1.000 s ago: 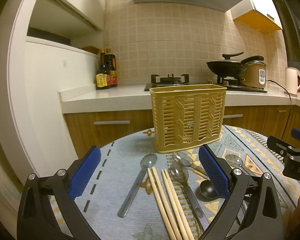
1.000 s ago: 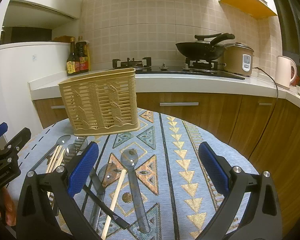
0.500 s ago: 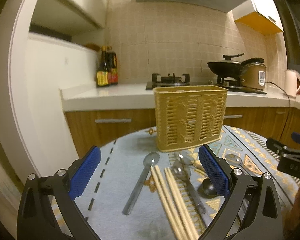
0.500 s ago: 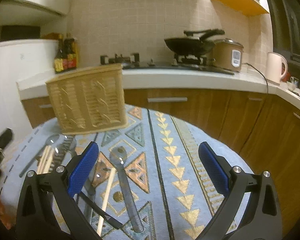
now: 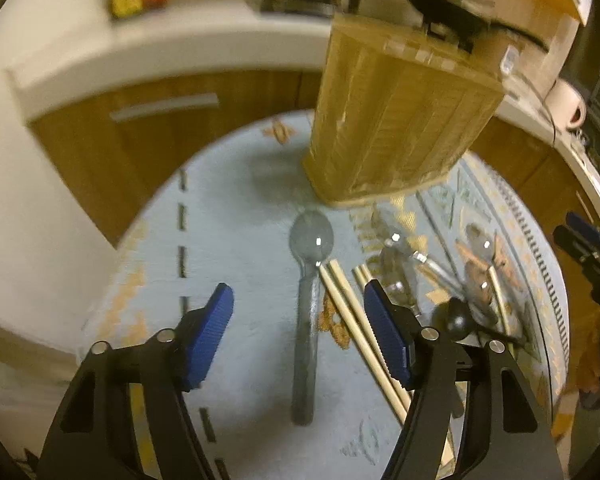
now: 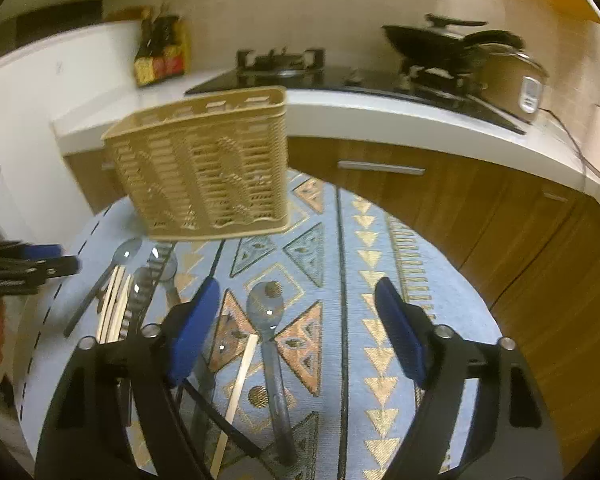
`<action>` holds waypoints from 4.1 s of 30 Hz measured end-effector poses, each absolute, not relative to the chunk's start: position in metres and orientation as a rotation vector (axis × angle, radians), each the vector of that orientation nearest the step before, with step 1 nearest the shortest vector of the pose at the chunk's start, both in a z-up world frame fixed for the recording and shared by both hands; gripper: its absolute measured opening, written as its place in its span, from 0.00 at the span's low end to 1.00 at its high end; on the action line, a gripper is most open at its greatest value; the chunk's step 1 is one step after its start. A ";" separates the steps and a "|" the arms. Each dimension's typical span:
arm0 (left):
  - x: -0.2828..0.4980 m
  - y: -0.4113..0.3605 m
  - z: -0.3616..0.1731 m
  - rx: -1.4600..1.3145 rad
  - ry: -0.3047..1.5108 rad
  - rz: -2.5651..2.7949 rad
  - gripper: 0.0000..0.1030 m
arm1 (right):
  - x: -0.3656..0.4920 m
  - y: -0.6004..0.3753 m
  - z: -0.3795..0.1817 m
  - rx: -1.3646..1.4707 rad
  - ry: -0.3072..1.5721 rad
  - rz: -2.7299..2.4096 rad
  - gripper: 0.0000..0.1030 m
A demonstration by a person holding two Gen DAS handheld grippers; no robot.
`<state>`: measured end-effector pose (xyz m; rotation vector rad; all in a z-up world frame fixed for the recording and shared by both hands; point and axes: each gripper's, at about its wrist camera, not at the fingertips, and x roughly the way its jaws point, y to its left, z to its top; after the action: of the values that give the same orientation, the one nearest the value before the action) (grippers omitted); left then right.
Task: Organize utensils
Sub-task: 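Grasp a clear plastic spoon with the left tool while the right tool grasps another clear spoon, then lift both spoons over the beige caddy and open the left then right tool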
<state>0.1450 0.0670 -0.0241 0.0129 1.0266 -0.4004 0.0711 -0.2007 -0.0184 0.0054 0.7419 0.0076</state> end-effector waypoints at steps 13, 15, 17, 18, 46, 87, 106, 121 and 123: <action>0.197 0.036 -0.051 0.116 1.207 -0.417 0.47 | 0.134 -0.213 -0.041 0.087 1.020 0.173 0.52; 0.200 0.029 -0.051 0.152 1.214 -0.403 0.46 | 0.143 -0.213 -0.043 0.098 1.050 0.204 0.52; 0.205 0.025 -0.051 0.165 1.215 -0.398 0.41 | 0.152 -0.210 -0.046 0.086 1.082 0.204 0.51; 0.206 0.022 -0.051 0.172 1.215 -0.396 0.41 | 0.155 -0.210 -0.047 0.079 1.096 0.200 0.51; 0.172 0.076 -0.024 -0.051 1.088 -0.438 0.27 | 0.160 -0.155 -0.104 -0.188 1.377 0.195 0.10; 0.140 0.038 -0.025 -0.001 1.059 -0.456 0.09 | 0.130 -0.200 -0.059 0.082 1.125 0.407 0.10; 0.144 0.025 0.147 -0.206 0.308 -0.436 0.09 | 0.133 -0.194 0.111 0.106 0.409 0.373 0.09; 0.201 0.007 0.109 -0.236 0.227 -0.334 0.09 | 0.213 -0.203 0.082 0.117 0.282 0.184 0.10; 0.203 0.005 0.102 -0.231 0.233 -0.329 0.09 | 0.216 -0.202 0.073 0.113 0.284 0.178 0.10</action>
<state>0.2034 0.0052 0.1024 -0.2313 0.2326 -0.3285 0.2159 -0.2015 0.0727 0.1129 0.2842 0.1775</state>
